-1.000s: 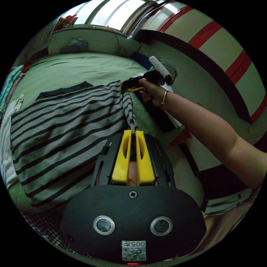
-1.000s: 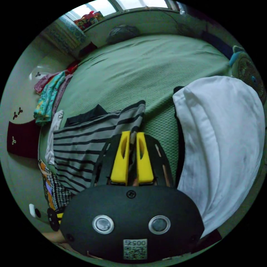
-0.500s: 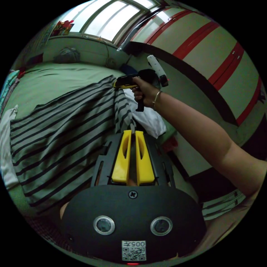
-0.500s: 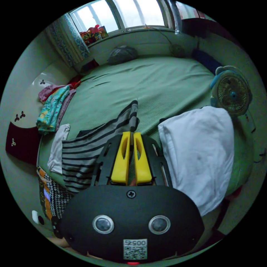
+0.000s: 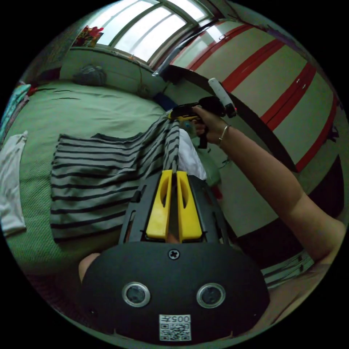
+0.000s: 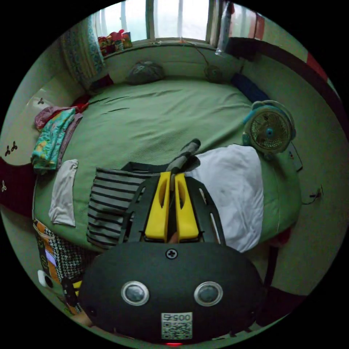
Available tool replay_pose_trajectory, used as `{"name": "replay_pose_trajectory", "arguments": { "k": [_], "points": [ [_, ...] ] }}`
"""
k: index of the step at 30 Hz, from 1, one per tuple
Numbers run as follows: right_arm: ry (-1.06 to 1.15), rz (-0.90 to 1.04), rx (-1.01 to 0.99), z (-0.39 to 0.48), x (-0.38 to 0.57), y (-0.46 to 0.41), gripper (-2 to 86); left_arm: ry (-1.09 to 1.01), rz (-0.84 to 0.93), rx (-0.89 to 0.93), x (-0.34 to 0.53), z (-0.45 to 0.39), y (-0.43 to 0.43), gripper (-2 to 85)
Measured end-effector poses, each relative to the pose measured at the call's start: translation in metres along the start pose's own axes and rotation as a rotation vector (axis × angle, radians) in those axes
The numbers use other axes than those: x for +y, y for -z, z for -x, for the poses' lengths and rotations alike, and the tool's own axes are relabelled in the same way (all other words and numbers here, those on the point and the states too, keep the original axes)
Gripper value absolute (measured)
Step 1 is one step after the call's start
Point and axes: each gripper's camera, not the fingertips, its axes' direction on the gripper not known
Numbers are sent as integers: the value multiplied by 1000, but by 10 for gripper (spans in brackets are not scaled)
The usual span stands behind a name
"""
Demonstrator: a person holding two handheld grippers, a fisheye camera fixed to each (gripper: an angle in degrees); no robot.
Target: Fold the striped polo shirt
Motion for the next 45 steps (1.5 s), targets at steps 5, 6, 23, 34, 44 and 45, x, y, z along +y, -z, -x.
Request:
{"name": "replay_pose_trajectory", "arguments": {
  "k": [5, 6, 23, 34, 44, 45],
  "points": [
    [172, 6, 8, 107, -9, 7, -10, 108, -52, -108, 14, 54, 66, 32],
    [209, 18, -22, 131, -10, 6, -5, 121, -54, -123, 16, 60, 72, 31],
    [398, -39, -255, 150, 159, -5, 81, 352, 73, -277, 22, 154, 81, 30],
    [404, -34, -274, 141, 291, -7, 134, 268, 51, -343, -29, 93, 82, 27],
    [207, -38, -128, 138, 343, -42, 56, 205, 79, -415, -37, 60, 80, 16],
    [180, -56, -169, 132, 349, -40, 37, 202, 85, -426, -35, 61, 80, 16]
  ]
}}
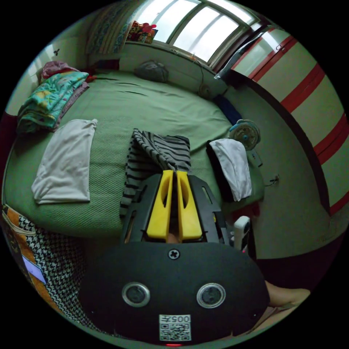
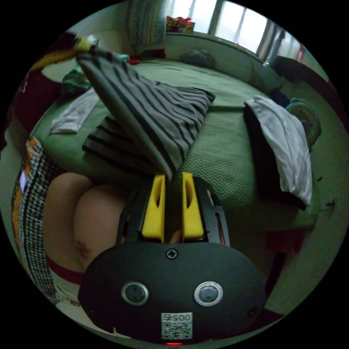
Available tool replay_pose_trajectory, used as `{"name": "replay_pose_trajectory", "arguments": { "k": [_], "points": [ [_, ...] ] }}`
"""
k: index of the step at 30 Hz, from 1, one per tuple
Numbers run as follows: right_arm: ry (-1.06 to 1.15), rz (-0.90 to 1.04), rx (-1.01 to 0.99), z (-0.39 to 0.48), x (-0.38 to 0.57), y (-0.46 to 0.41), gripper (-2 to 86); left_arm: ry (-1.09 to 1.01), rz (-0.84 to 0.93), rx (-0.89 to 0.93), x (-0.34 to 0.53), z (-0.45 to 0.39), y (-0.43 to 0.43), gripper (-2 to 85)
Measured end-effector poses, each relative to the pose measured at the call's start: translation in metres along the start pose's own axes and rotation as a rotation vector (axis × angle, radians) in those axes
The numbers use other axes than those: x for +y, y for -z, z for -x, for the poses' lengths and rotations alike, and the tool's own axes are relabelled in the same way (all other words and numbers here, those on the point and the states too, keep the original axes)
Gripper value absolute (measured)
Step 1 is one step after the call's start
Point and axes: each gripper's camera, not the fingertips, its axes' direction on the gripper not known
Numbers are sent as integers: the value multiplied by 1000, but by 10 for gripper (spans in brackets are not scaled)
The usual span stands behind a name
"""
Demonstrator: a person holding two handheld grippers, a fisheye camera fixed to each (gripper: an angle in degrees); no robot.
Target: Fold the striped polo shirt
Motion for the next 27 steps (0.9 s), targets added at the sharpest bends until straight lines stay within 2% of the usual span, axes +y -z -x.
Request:
{"name": "replay_pose_trajectory", "arguments": {
  "k": [3, 10, 19, 23, 27],
  "points": [
    [8, 26, -22, -1, 13, -6, 4, 13, 38, -42, 15, 12, -13, 12],
    [40, 125, -16, 7, 37, -41, -6, 151, 249, -165, 64, 60, -93, 14],
    [135, 132, -10, 12, 60, -41, 29, 110, 181, -193, 102, 61, -103, 46],
    [141, 112, -12, 14, 63, -40, 25, 110, 174, -297, 115, 66, -95, 16],
    [133, 69, -22, 17, 57, -37, 21, 93, 139, -249, 122, 63, -89, 16]
  ]
}}
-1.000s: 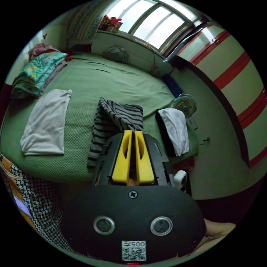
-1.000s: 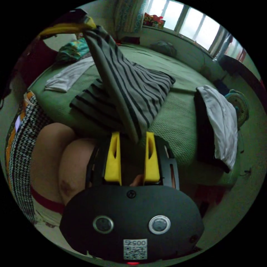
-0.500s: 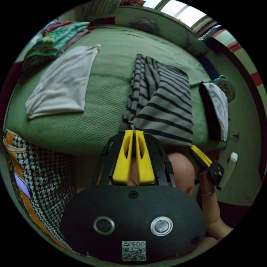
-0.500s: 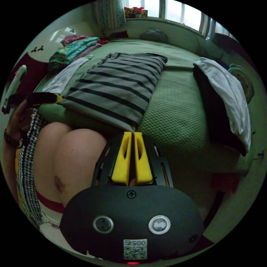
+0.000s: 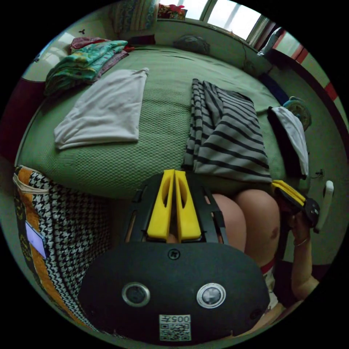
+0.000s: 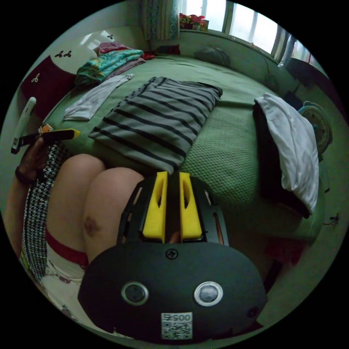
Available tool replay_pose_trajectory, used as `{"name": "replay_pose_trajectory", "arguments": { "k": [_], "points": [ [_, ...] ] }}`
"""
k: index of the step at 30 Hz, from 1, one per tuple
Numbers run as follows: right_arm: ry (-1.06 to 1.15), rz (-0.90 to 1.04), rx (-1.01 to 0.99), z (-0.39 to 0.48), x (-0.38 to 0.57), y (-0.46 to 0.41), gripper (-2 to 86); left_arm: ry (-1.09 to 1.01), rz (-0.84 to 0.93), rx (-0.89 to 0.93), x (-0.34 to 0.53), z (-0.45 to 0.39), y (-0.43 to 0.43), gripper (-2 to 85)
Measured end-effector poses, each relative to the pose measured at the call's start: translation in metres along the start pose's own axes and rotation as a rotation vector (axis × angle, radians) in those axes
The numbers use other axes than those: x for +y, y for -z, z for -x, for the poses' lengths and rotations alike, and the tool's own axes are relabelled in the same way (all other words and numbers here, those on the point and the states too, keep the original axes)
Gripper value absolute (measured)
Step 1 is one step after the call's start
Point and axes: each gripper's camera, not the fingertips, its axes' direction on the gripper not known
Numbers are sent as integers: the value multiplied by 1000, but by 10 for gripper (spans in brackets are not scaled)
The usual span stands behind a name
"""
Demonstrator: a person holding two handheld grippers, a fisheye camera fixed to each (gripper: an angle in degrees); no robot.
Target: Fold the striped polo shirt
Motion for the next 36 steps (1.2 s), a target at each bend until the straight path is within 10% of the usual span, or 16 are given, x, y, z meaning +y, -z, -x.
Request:
{"name": "replay_pose_trajectory", "arguments": {
  "k": [36],
  "points": [
    [-39, 50, 2, -6, -47, -109, 9, -102, -4, -70, 19, -60, -91, 86]
  ]
}}
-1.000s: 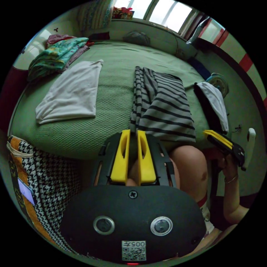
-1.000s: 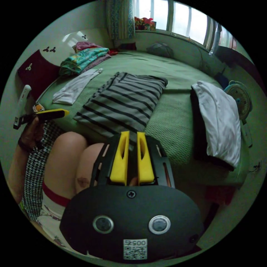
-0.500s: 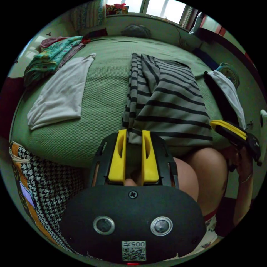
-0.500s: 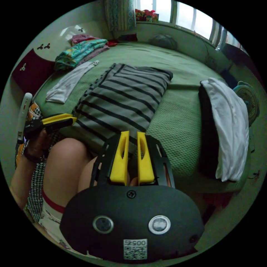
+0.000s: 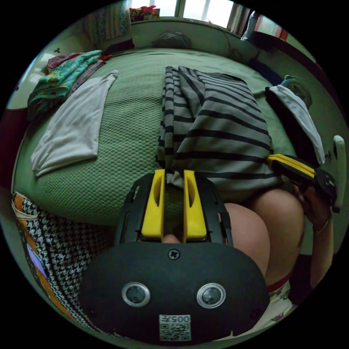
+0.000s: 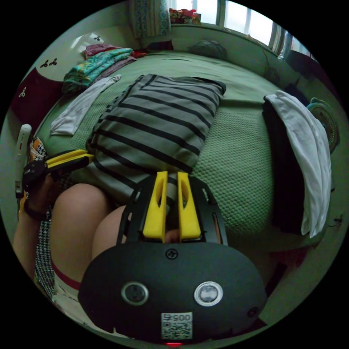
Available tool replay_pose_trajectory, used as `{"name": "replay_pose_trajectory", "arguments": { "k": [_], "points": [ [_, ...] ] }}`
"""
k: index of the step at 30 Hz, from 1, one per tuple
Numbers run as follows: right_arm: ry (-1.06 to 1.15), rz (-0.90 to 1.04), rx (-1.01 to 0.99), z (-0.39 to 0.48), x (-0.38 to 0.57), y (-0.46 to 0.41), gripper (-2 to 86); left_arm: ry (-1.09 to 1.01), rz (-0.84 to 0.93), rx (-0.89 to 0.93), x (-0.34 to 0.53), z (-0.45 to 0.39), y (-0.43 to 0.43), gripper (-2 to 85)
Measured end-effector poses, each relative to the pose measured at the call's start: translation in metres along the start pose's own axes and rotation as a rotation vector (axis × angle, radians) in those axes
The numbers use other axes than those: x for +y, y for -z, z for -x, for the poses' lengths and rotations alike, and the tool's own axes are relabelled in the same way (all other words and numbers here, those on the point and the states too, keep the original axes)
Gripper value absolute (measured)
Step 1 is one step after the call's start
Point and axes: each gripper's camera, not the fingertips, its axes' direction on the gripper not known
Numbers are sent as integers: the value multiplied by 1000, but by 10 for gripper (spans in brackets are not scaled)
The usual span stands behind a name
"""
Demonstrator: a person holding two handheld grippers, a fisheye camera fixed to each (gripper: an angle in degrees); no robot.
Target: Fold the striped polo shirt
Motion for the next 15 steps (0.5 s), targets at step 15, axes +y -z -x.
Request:
{"name": "replay_pose_trajectory", "arguments": {
  "k": [15],
  "points": [
    [6, -18, 28, -1, -12, -13, 30, 119, -49, 54, 31, 33, 37, 106]
  ]
}}
